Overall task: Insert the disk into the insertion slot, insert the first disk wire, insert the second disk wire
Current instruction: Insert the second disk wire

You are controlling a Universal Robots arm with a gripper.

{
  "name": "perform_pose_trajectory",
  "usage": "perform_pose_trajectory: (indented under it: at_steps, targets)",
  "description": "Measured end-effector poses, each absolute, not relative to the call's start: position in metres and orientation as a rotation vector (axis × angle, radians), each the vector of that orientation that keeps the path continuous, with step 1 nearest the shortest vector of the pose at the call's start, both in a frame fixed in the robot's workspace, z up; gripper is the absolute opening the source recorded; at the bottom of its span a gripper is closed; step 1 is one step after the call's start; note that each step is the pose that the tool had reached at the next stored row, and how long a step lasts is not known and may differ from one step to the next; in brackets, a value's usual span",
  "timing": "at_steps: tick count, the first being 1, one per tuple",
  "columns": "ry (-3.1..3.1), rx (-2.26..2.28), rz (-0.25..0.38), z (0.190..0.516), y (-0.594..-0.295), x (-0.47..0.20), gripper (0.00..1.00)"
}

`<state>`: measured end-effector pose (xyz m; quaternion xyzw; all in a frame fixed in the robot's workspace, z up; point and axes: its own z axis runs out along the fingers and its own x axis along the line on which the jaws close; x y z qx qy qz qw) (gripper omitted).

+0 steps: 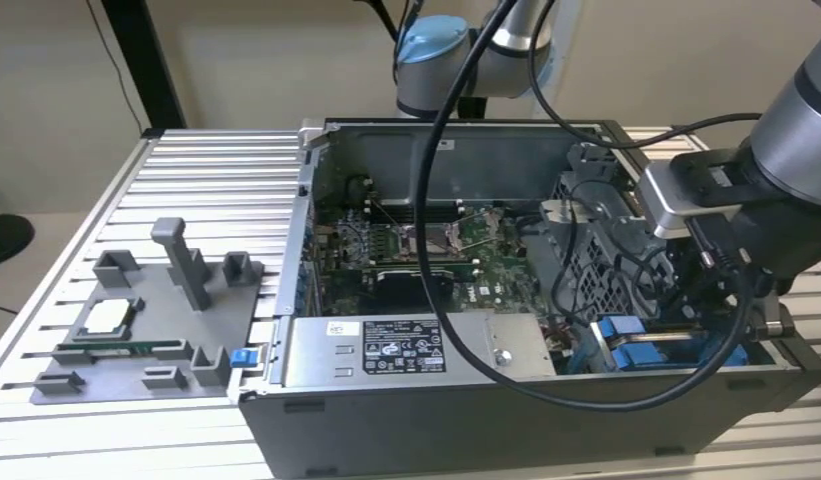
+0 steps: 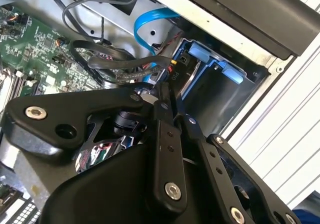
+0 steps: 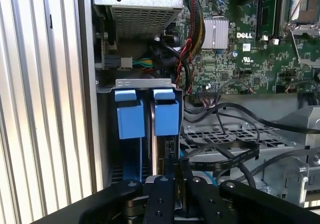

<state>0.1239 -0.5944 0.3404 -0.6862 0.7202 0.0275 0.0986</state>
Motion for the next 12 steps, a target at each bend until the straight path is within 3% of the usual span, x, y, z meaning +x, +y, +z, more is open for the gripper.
perform_pose_trajectory:
  at_steps: [12]
  targets:
    - [2.138, -2.022, 0.078, 0.3348, -0.5936, 0.1238, 0.00]
